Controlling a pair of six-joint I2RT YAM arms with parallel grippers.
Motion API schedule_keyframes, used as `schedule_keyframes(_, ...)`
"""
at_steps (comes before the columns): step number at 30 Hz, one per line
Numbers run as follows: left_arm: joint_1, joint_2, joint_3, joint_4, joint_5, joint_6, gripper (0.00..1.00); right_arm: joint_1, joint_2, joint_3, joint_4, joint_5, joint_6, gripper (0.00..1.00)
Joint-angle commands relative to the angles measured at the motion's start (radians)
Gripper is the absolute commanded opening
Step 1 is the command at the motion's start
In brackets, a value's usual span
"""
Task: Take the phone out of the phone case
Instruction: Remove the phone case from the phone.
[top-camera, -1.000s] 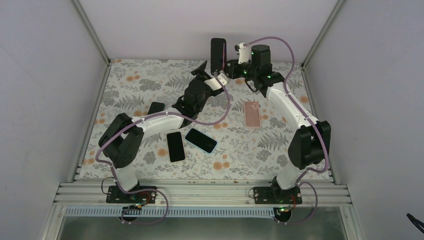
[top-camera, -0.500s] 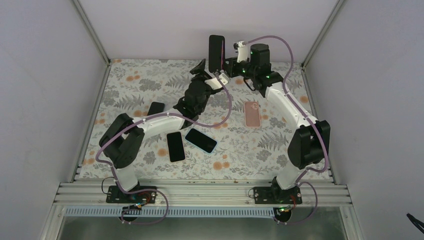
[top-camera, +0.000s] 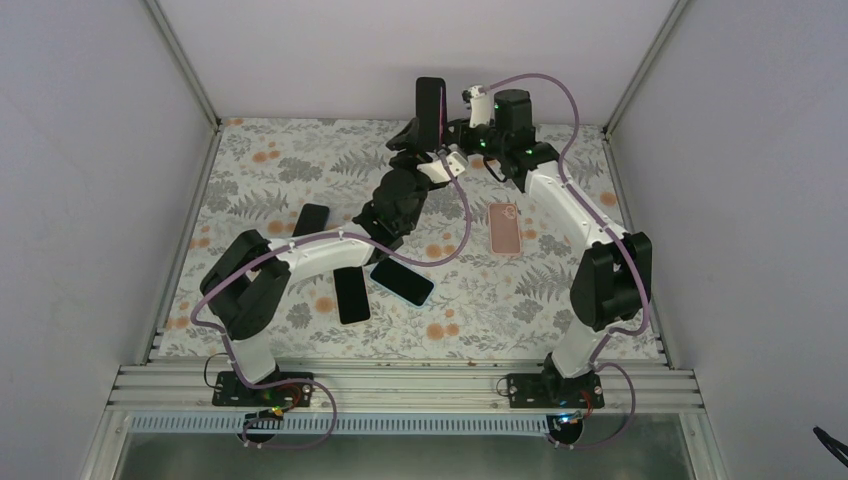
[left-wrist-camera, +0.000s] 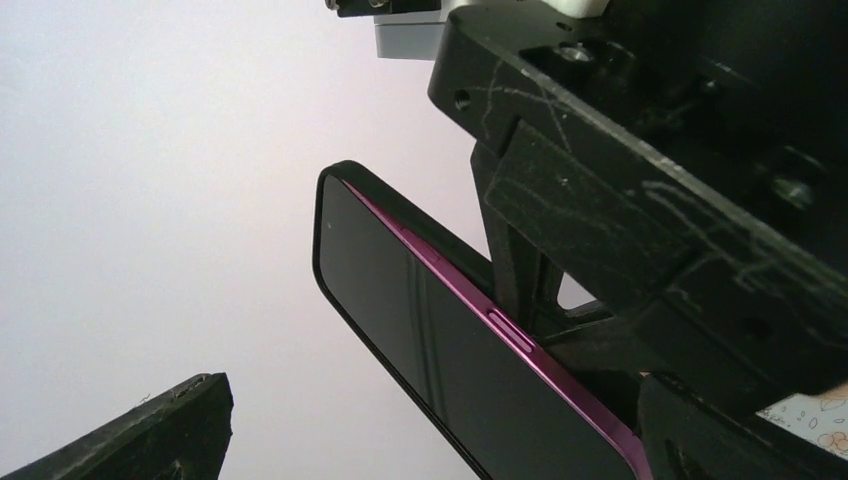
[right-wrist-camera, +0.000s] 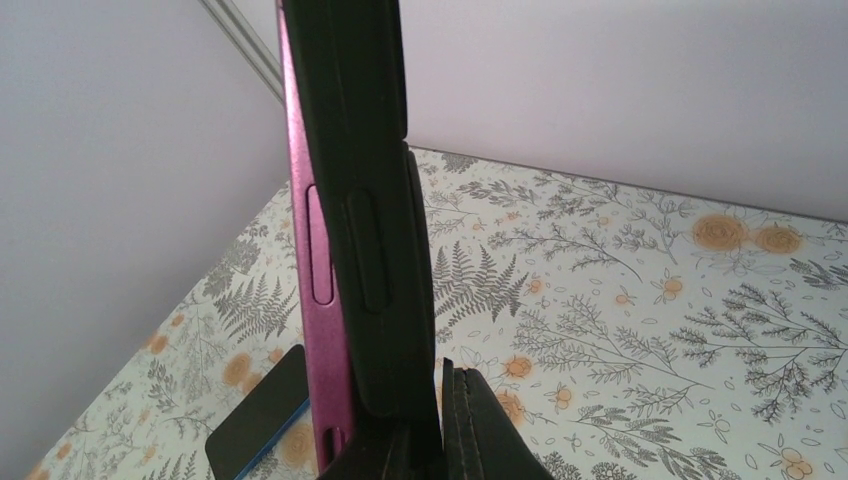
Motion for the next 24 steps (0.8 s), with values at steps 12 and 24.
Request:
schedule_keyframes(12, 0.06, -0.014, -0.133, 0.29, 0.014, 0.09, 1.0, -0.002, -0.06, 0.022, 0.0, -0.051, 0.023, 0.03)
schedule_keyframes(24, 0.012, -0.071, -0.069, -0.03, 0.123, -0.129, 1.0, -0.002, -0.031, 0.045, 0.017, -0.024, 0.035, 0.03)
